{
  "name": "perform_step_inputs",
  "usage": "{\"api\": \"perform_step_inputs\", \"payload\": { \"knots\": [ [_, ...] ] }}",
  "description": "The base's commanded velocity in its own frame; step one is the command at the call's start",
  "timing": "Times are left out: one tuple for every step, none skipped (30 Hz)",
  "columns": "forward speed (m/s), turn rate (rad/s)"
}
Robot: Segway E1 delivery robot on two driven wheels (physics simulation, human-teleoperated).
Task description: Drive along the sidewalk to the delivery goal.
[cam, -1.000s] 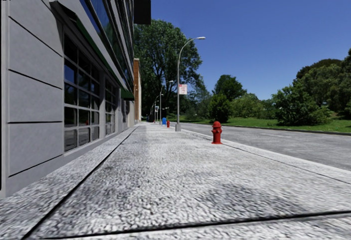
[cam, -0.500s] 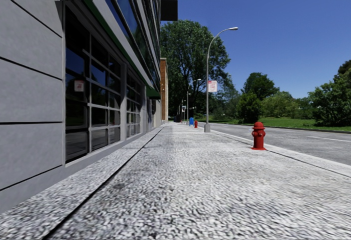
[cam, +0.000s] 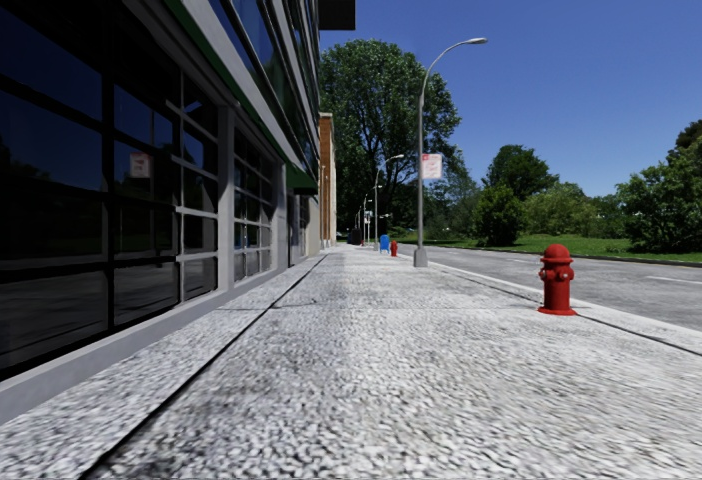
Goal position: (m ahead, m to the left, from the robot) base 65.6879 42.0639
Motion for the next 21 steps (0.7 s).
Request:
{"api": "perform_step_inputs", "payload": {
  "knots": [
    [2.0, 0.0],
    [2.0, 0.0],
    [2.0, 0.0],
    [2.0, 0.0],
    [2.0, 0.0],
    [2.0, 0.0],
    [2.0, 0.0],
    [2.0, 0.0],
    [2.0, 0.0],
    [2.0, 0.0],
    [2.0, 0.0],
    [2.0, 0.0],
    [2.0, 0.0],
    [2.0, 0.0],
    [2.0, 0.0],
    [2.0, 0.0],
    [2.0, 0.0],
    [2.0, 0.0],
    [2.0, 0.0],
    [2.0, 0.0],
    [2.0, 0.0]
  ]
}}
